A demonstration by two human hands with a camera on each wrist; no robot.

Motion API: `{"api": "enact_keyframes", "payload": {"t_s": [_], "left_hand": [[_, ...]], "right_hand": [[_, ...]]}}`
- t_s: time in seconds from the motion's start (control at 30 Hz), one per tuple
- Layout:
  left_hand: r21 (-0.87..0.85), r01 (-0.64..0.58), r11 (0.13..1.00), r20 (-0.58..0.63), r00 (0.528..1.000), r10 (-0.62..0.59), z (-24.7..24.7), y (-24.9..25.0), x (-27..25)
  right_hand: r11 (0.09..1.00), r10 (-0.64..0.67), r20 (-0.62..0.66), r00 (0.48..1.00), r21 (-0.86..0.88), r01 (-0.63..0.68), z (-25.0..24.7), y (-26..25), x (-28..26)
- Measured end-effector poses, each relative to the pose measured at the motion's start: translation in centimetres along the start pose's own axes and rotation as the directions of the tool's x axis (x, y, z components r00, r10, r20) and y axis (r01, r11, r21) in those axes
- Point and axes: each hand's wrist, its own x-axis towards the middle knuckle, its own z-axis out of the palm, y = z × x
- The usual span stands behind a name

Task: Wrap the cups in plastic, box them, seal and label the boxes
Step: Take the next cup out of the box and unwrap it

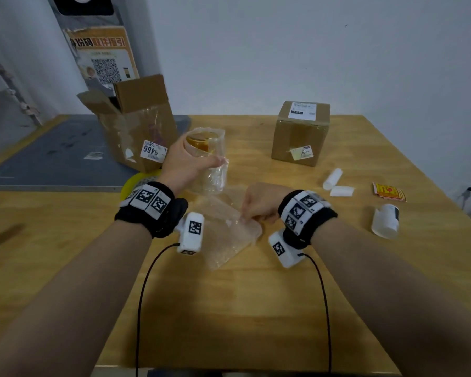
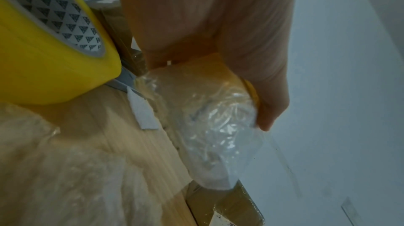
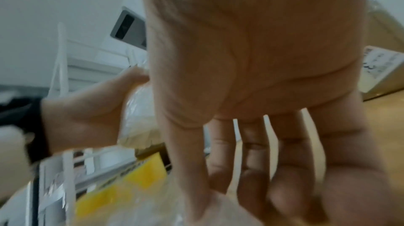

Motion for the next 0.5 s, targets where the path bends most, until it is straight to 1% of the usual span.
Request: {"api": "enact_keyframes", "payload": {"t_s": [0.07, 0.1, 0.17, 0.2, 0.27, 0.33, 0.37, 0.43, 0.5], "left_hand": [[-0.008, 0.003, 1.000, -0.001, 1.000, -0.003, -0.2, 0.1, -0.2], [-0.009, 0.004, 1.000, -0.005, 1.000, -0.004, -0.3, 0.2, -0.3], [-0.010, 0.012, 1.000, -0.010, 1.000, -0.012, -0.6, 0.2, -0.5], [-0.010, 0.018, 1.000, -0.012, 1.000, -0.018, -0.6, 0.4, -0.7], [-0.012, 0.017, 1.000, -0.010, 1.000, -0.017, -0.6, 0.8, -1.1], [-0.016, 0.008, 1.000, -0.004, 1.000, -0.008, -0.5, 1.2, -1.6], [-0.016, -0.001, 1.000, 0.005, 1.000, 0.001, -0.4, 1.4, -1.9], [-0.006, -0.011, 1.000, 0.028, 1.000, 0.011, -0.1, 1.6, -2.4], [0.001, -0.013, 1.000, 0.057, 0.998, 0.013, 0.4, 1.8, -2.8]], "right_hand": [[0.995, 0.001, -0.012, 1.000, 0.099, 0.001, -1.0, 0.5, -0.8], [0.990, -0.004, -0.055, 0.999, 0.143, 0.012, -1.6, 0.8, -1.3], [0.961, -0.011, -0.199, 0.980, 0.268, 0.065, -2.8, 1.3, -2.2], [0.939, -0.005, -0.279, 0.960, 0.330, 0.100, -3.3, 1.6, -2.8], [0.903, 0.021, -0.404, 0.914, 0.400, 0.156, -4.2, 2.3, -3.9], [0.874, 0.047, -0.492, 0.870, 0.442, 0.203, -5.1, 2.8, -5.0], [0.861, 0.058, -0.547, 0.835, 0.450, 0.235, -5.5, 3.0, -5.6], [0.866, 0.070, -0.662, 0.746, 0.411, 0.284, -6.5, 2.8, -6.7], [0.880, 0.051, -0.732, 0.680, 0.354, 0.316, -7.4, 2.2, -7.7]]}}
